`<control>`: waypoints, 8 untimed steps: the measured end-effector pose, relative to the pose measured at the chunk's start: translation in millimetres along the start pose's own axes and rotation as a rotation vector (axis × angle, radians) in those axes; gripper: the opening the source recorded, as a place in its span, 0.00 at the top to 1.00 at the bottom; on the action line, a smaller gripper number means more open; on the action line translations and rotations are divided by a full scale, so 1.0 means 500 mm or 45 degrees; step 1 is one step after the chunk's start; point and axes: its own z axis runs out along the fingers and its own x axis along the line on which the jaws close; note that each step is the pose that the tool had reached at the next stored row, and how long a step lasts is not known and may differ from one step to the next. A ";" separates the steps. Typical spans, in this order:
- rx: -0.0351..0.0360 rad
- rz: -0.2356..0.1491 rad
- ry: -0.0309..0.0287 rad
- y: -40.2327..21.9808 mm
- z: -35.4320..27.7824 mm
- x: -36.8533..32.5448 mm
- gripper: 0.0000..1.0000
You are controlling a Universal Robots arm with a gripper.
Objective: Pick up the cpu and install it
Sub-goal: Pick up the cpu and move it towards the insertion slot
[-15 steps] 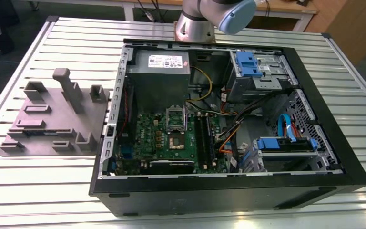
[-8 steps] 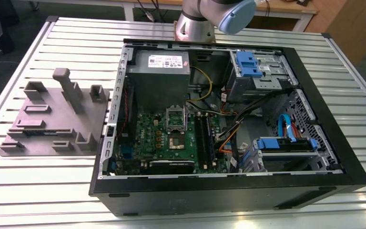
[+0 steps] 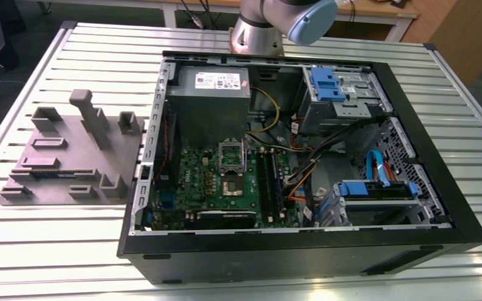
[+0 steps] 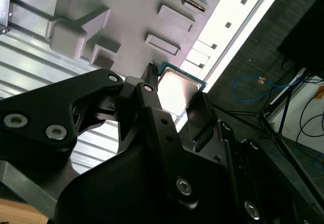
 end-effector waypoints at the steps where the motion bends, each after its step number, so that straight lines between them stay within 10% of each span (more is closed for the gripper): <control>1: 0.0000 0.000 0.0000 0.000 0.000 0.000 0.53; 8: 0.0000 0.000 0.0001 0.000 0.000 -0.008 0.53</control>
